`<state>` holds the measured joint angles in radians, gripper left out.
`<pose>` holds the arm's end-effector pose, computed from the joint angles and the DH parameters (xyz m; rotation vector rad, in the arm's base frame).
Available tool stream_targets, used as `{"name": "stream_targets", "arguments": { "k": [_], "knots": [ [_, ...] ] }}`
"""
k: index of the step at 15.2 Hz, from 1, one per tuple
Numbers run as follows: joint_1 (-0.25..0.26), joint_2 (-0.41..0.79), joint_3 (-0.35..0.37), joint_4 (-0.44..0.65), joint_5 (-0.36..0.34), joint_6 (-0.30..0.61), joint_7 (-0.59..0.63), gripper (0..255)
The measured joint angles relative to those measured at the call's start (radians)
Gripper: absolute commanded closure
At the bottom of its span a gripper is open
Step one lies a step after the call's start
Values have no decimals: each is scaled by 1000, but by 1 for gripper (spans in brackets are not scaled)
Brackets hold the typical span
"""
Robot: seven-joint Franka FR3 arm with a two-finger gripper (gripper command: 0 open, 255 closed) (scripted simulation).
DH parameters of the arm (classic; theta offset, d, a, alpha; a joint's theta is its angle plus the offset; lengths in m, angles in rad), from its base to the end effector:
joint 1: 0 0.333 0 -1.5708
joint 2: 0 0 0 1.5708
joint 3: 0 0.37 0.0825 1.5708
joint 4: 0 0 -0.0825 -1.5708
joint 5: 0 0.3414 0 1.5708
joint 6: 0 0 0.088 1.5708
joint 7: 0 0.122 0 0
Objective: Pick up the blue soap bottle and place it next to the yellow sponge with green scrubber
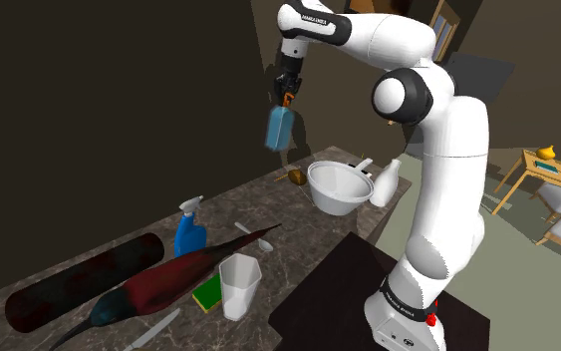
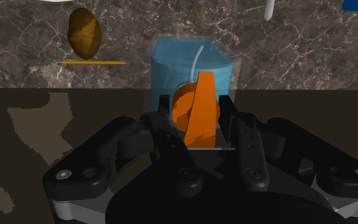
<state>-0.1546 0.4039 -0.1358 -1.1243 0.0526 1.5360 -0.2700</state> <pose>0.6277 -0.1576 0.6180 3.1379 -0.0113 0.0164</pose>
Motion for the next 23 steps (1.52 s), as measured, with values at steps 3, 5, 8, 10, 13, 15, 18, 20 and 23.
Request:
{"name": "stream_targets", "arguments": {
  "k": [3, 5, 8, 10, 13, 15, 18, 20, 23],
  "knots": [
    [-5, 23, 0, 78, 3, -54, -1, 255],
    [-9, 44, 0, 135, 6, -91, 0, 255],
    [23, -78, 4, -38, -11, -40, 24, 255],
    [45, -168, 9, -169, -24, 2, 46, 255],
    [75, -316, 23, -359, -44, 46, 85, 255],
    [89, -389, 34, -451, -53, 64, 109, 255],
    [110, -504, 57, -591, -63, 90, 154, 255],
    [124, -569, 77, -657, -64, 91, 188, 255],
    [141, -667, 104, -765, -64, 101, 233, 255]
  ]
}}
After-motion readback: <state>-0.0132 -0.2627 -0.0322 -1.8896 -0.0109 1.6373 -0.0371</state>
